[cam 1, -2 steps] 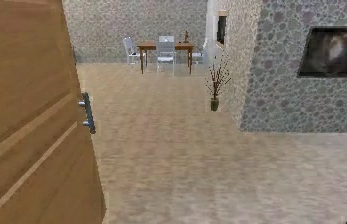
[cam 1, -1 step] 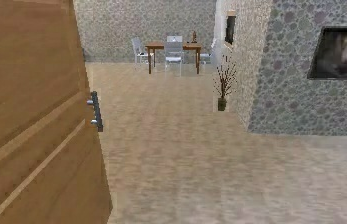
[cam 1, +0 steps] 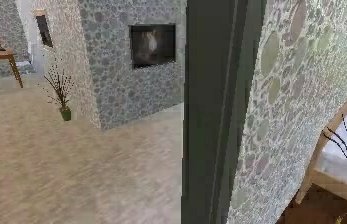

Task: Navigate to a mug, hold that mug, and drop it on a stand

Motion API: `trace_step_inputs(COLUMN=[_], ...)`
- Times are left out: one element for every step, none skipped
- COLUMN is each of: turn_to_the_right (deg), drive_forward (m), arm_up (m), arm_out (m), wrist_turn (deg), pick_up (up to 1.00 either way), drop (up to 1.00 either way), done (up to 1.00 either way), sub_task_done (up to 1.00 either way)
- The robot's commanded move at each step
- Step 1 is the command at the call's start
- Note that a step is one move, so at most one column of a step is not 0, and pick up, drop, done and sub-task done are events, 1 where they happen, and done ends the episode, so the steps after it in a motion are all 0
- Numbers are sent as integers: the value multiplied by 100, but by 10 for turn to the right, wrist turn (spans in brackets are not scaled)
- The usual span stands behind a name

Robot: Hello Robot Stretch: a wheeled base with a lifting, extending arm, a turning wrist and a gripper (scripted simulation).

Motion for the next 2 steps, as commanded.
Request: trace_step_inputs(turn_to_the_right=[450, 30], drive_forward=[0, 0], arm_up=[0, 0], arm_out=[0, 0], wrist_turn=[0, 0], pick_up=[0, 0], drop=[0, 0], done=[0, 0], sub_task_done=[0, 0])
